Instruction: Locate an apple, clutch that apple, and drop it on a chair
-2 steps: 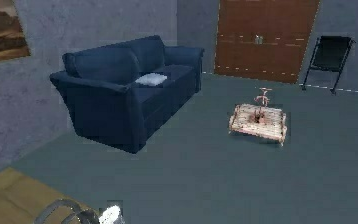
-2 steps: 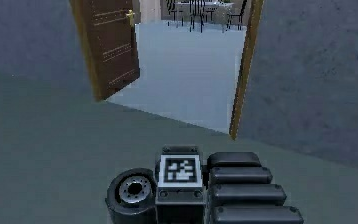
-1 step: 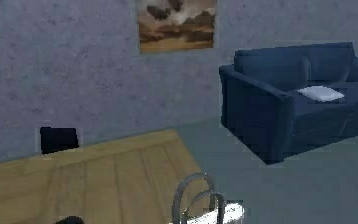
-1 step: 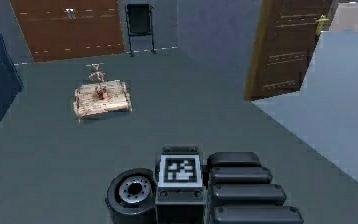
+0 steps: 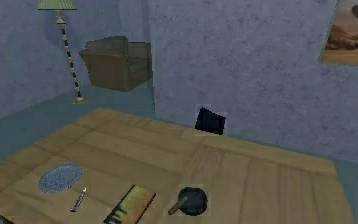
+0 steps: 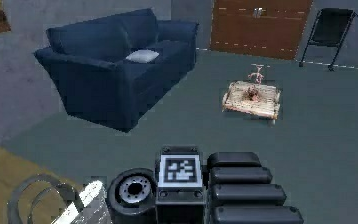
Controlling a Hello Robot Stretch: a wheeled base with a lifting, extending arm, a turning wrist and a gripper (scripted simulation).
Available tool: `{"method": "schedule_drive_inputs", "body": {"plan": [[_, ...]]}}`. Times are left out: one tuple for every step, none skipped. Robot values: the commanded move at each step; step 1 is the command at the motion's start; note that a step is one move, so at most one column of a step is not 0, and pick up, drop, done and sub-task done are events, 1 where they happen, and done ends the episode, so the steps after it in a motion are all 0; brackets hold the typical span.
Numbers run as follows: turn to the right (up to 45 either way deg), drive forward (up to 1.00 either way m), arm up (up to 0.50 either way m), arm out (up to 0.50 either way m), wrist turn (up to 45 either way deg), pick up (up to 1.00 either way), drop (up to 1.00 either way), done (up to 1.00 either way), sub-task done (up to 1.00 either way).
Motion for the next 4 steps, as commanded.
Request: {"method": "schedule_drive_inputs", "body": {"plan": [[-24.0,0.0,0.0,0.0,0.0,0.0,0.0,0.0,0.0],[45.0,0.0,0.0,0.0,0.0,0.0,0.0,0.0,0.0],[45.0,0.0,0.0,0.0,0.0,0.0,0.0,0.0,0.0],[42.0,0.0,0.0,0.0,0.0,0.0,0.0,0.0,0.0]]}}
